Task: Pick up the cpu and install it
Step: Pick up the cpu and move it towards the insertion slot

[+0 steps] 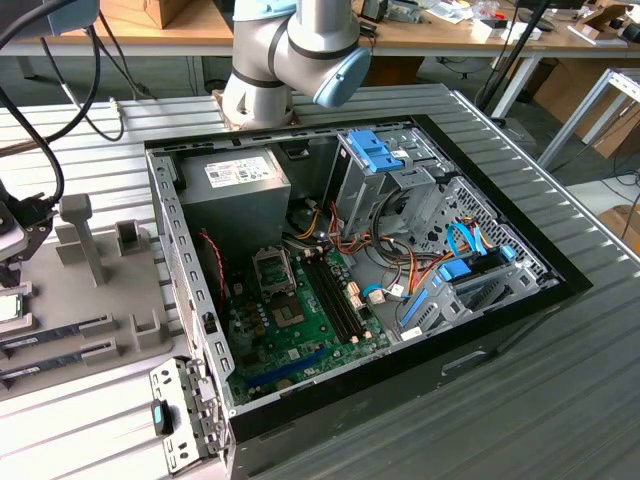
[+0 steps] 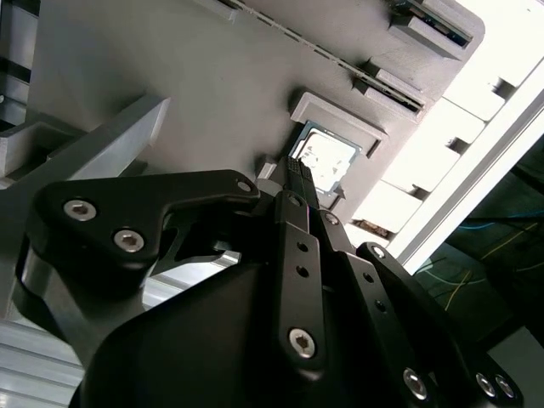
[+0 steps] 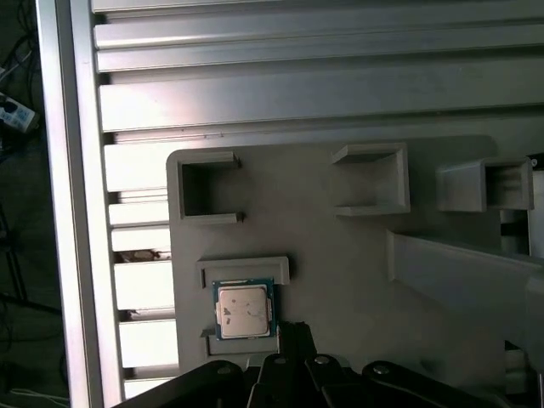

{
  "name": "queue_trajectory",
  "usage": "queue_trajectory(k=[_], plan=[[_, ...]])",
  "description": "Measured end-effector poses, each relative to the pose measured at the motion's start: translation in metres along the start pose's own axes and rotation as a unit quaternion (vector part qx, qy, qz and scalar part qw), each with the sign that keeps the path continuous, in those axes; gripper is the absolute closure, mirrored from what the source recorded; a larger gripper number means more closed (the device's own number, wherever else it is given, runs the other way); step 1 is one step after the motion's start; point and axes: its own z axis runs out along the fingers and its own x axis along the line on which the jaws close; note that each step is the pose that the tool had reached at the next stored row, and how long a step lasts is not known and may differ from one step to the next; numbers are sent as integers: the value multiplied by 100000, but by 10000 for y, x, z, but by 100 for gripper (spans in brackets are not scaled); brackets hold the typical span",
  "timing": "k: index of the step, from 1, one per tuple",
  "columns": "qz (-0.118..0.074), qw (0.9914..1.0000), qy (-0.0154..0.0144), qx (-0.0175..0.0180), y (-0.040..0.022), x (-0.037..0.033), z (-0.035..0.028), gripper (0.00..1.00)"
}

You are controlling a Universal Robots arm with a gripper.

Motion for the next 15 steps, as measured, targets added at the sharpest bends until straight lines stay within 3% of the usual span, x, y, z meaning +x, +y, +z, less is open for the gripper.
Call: queue_trajectory(k=[4,6,7,11,15], plan=[[-2,100000,1,-1,0,0,1,89],[-1,100000,2,0,0,0,2,77],[1,100000,-1,0,0,0,2,77],[0,100000,1,1,0,1,3,46],[0,100000,-2,-1,0,1,4,46]])
